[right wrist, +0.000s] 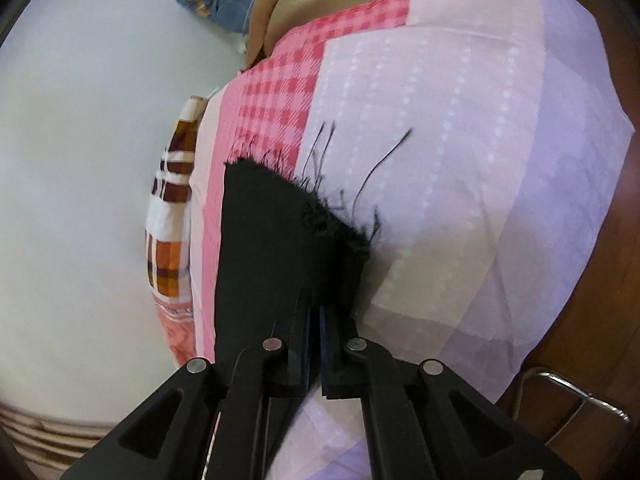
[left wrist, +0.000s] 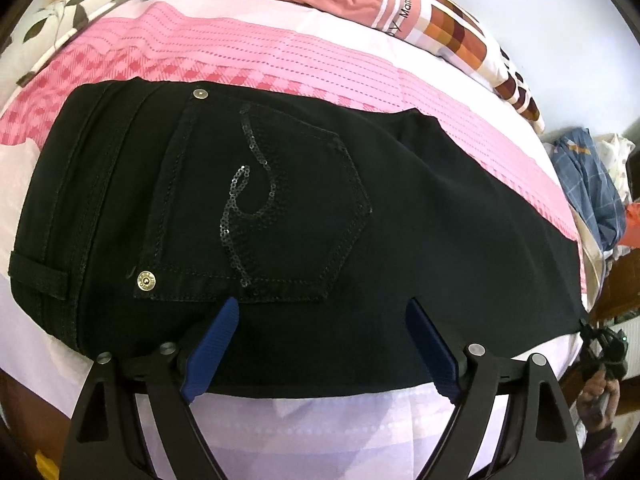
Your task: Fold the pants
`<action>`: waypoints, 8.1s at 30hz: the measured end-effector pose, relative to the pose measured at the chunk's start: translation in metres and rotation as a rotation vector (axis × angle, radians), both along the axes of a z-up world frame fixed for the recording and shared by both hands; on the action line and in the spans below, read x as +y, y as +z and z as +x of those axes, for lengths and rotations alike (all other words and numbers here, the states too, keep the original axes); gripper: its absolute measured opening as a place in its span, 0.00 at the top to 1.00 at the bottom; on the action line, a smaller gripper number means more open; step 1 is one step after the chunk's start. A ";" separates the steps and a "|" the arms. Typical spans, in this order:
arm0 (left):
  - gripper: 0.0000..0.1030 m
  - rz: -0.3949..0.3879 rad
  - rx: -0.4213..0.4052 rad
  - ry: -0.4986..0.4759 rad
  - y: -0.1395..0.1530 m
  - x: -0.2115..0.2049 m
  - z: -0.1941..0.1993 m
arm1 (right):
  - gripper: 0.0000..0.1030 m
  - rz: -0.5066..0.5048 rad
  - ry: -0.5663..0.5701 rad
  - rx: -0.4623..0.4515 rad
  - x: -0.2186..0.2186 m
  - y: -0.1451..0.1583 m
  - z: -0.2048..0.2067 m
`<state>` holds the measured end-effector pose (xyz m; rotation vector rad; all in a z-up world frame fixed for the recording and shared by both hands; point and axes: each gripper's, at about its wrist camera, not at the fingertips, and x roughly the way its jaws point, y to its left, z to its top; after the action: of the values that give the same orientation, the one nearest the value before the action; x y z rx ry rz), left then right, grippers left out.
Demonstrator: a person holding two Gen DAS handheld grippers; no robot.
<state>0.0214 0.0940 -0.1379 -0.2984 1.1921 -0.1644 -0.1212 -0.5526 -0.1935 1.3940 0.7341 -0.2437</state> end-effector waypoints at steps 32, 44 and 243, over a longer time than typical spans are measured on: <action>0.49 -0.219 -0.010 0.426 -0.007 0.170 -0.047 | 0.61 -0.176 0.993 -0.290 0.337 0.097 0.204; 0.80 -0.057 -0.095 0.271 0.020 0.155 -0.018 | 0.50 -0.081 0.958 -0.218 0.334 0.067 0.194; 0.32 0.203 -0.153 0.070 0.022 0.000 -0.010 | 0.90 -0.222 0.224 -0.105 0.064 0.065 0.058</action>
<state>0.0115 0.0937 -0.1159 -0.1464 1.0358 -0.0040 -0.0631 -0.4886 -0.1281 1.0959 0.7454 -0.0725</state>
